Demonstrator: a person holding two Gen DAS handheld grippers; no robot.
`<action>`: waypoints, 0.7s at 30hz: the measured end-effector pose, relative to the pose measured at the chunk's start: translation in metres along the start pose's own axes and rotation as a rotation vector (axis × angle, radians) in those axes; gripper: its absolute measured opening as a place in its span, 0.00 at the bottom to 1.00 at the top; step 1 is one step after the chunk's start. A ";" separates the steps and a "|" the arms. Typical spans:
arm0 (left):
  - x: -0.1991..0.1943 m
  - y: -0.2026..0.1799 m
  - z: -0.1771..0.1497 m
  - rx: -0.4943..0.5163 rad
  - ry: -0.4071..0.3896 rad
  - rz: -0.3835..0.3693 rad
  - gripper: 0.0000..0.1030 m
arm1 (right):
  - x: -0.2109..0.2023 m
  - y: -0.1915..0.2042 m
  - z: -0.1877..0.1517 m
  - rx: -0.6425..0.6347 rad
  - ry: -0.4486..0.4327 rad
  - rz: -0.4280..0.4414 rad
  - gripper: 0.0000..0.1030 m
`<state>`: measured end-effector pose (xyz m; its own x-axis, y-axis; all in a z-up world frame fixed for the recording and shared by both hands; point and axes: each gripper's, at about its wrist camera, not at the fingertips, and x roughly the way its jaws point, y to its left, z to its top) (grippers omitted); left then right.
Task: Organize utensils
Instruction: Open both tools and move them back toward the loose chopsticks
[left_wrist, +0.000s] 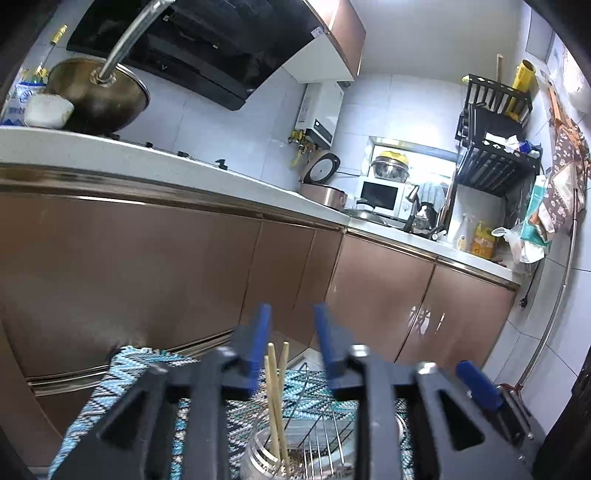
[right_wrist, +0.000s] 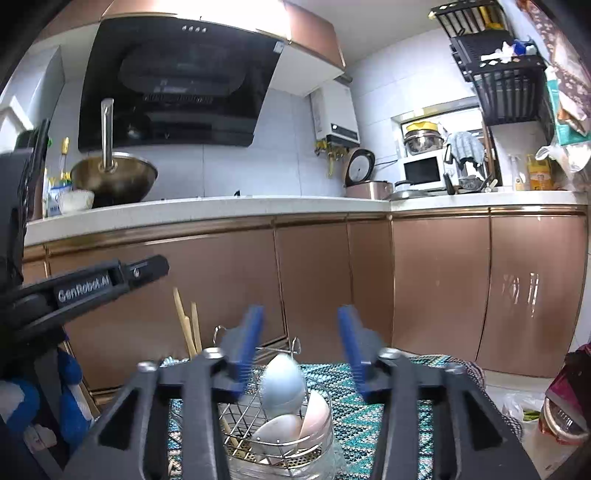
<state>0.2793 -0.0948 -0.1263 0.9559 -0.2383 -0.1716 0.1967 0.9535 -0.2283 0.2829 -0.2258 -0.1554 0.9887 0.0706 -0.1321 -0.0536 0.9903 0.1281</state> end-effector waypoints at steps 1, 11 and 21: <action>-0.007 0.000 0.004 0.002 -0.007 0.007 0.35 | -0.006 0.000 0.003 0.004 -0.005 -0.003 0.52; -0.096 0.004 0.043 0.045 -0.085 0.128 0.55 | -0.074 -0.009 0.038 0.083 -0.055 -0.044 0.84; -0.179 0.005 0.067 0.091 -0.178 0.213 0.60 | -0.129 0.004 0.066 0.085 -0.062 -0.094 0.85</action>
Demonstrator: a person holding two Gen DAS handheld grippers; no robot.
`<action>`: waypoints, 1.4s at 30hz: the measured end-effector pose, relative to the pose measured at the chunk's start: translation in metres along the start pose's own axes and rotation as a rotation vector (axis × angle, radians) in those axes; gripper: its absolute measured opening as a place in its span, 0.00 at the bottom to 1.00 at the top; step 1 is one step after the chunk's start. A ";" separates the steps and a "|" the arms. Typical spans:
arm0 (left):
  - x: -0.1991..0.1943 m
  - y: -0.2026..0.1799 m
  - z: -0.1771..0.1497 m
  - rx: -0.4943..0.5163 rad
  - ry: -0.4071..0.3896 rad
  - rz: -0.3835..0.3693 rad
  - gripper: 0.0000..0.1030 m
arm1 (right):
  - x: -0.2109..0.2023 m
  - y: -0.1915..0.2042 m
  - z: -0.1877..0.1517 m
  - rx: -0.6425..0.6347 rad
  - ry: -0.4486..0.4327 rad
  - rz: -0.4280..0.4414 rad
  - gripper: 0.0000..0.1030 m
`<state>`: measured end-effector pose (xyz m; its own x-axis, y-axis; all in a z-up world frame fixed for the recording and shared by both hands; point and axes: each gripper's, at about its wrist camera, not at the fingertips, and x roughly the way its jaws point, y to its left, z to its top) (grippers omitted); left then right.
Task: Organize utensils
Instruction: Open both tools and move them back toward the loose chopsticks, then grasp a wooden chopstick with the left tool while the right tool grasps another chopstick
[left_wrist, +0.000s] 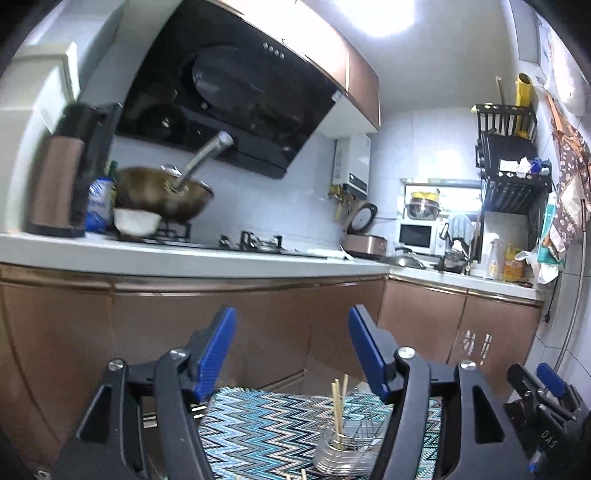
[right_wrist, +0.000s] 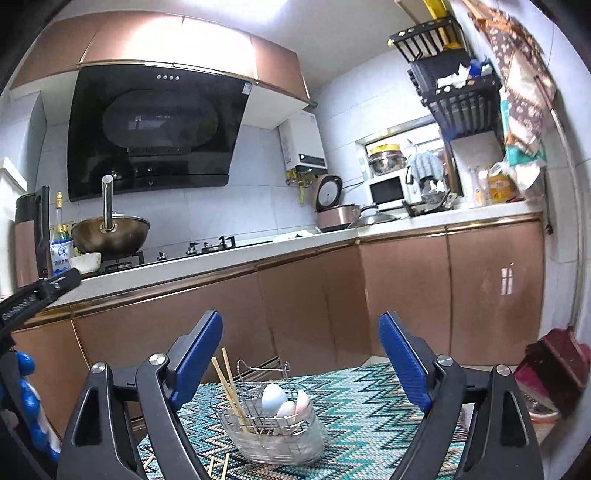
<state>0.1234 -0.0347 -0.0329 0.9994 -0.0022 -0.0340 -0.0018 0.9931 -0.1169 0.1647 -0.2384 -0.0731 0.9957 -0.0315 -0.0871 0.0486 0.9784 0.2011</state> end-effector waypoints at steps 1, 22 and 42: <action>-0.006 0.003 0.003 0.002 -0.008 0.007 0.60 | -0.006 0.002 0.002 0.001 -0.006 0.000 0.87; -0.097 0.051 0.032 0.058 0.012 0.064 0.61 | -0.105 0.030 0.028 -0.051 -0.136 0.082 1.00; -0.023 0.092 -0.049 -0.019 0.400 0.093 0.61 | -0.033 0.034 -0.040 -0.016 0.221 0.249 0.99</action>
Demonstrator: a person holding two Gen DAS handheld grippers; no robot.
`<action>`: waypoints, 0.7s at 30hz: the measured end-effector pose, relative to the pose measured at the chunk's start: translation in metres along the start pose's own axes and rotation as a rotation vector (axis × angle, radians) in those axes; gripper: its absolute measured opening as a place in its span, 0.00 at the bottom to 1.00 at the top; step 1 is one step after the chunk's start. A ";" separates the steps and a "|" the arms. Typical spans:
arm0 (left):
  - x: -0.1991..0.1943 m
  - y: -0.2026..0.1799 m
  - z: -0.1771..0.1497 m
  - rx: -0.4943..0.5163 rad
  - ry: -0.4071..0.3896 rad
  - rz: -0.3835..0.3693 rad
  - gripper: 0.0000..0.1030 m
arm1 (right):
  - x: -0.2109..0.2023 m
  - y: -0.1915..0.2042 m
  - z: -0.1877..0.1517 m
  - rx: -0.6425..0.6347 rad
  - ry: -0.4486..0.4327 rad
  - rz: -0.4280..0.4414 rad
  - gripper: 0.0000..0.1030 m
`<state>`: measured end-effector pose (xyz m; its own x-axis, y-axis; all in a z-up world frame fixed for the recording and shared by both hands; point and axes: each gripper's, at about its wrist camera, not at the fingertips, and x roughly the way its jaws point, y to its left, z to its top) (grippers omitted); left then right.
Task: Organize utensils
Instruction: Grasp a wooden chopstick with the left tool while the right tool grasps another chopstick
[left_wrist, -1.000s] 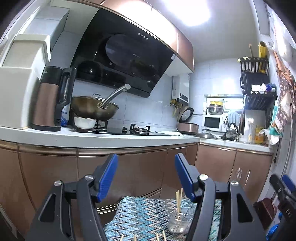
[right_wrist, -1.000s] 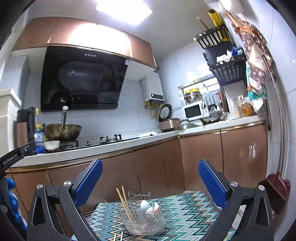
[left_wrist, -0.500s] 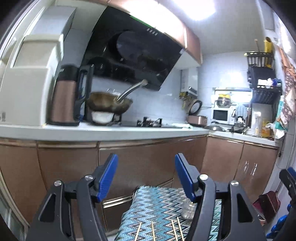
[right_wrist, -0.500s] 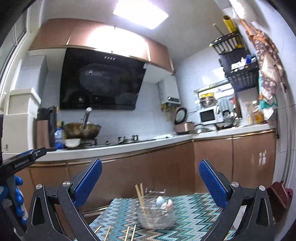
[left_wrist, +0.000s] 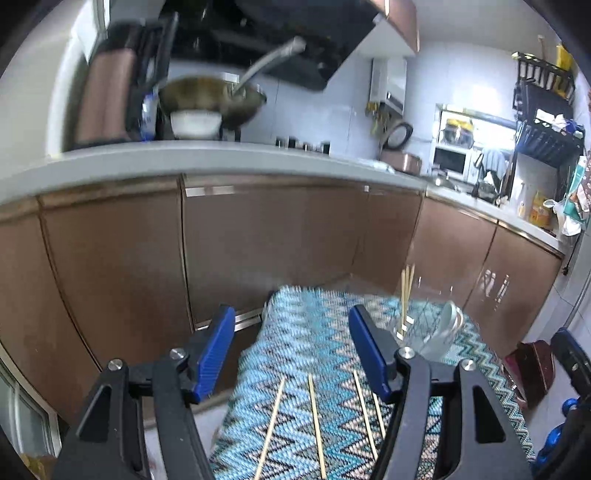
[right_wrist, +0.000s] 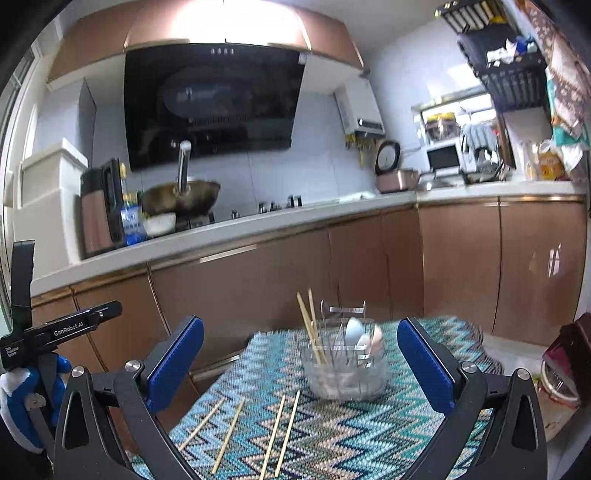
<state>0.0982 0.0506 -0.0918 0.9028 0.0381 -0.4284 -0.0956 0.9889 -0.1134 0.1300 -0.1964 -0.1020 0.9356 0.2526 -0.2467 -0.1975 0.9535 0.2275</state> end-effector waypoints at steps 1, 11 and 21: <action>0.009 0.002 -0.004 -0.004 0.032 -0.002 0.61 | 0.007 0.000 -0.003 0.006 0.027 0.006 0.98; 0.084 0.030 -0.036 -0.073 0.283 -0.121 0.60 | 0.096 0.013 -0.047 -0.028 0.371 0.093 0.48; 0.166 0.028 -0.072 -0.113 0.545 -0.226 0.50 | 0.191 0.042 -0.105 -0.100 0.675 0.208 0.24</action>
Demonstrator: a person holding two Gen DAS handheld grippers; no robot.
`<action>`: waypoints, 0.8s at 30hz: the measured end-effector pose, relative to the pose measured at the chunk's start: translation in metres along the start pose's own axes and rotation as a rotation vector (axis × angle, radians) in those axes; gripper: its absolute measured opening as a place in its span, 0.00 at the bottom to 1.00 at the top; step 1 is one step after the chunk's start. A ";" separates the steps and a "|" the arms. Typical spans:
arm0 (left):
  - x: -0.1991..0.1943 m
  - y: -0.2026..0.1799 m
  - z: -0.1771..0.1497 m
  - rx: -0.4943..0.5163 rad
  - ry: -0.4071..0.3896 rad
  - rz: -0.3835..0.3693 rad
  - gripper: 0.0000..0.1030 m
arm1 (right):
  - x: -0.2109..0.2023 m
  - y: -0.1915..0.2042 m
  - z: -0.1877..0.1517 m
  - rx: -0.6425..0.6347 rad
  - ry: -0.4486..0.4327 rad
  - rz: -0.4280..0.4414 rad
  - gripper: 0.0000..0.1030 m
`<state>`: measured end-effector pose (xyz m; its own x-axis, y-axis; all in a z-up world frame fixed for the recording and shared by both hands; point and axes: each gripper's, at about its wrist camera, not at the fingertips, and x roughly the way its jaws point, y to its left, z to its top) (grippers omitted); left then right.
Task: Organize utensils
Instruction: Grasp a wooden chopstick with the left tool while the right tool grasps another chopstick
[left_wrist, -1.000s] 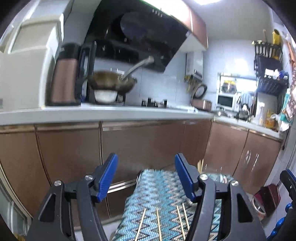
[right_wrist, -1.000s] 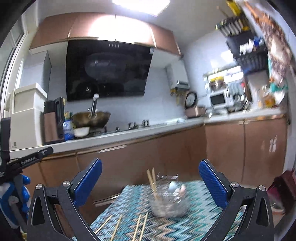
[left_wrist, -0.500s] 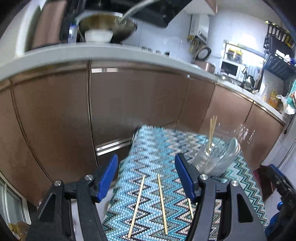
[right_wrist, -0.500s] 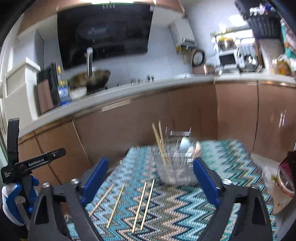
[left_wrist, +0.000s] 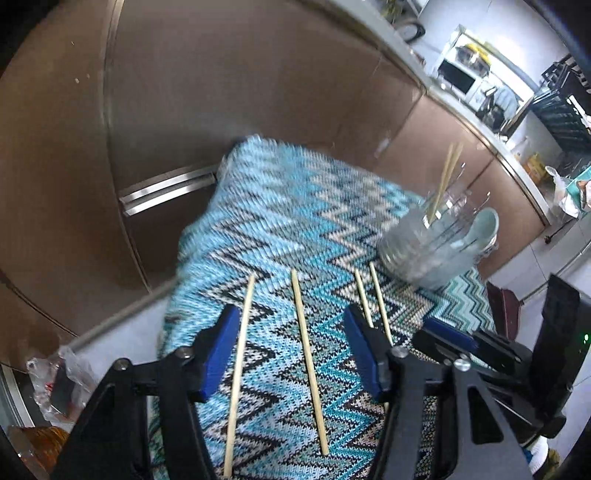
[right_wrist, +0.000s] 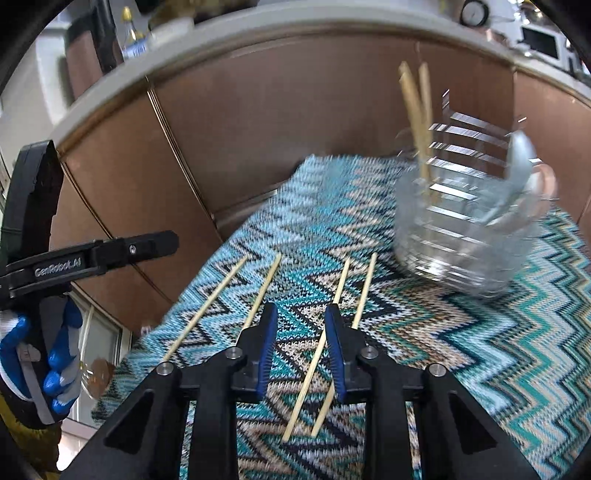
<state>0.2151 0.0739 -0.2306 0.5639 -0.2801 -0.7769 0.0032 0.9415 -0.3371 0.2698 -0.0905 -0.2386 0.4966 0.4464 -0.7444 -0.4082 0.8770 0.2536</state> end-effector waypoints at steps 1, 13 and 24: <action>0.007 0.000 0.002 -0.004 0.022 -0.003 0.46 | 0.007 -0.001 0.003 -0.002 0.015 0.005 0.22; 0.093 -0.009 0.022 0.027 0.277 -0.011 0.34 | 0.070 -0.022 0.029 -0.013 0.158 -0.015 0.19; 0.113 -0.015 0.024 0.075 0.348 0.080 0.18 | 0.098 -0.036 0.029 0.030 0.253 -0.029 0.16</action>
<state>0.2989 0.0329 -0.3009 0.2505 -0.2398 -0.9379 0.0385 0.9705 -0.2378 0.3549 -0.0728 -0.3028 0.2994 0.3652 -0.8815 -0.3717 0.8955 0.2448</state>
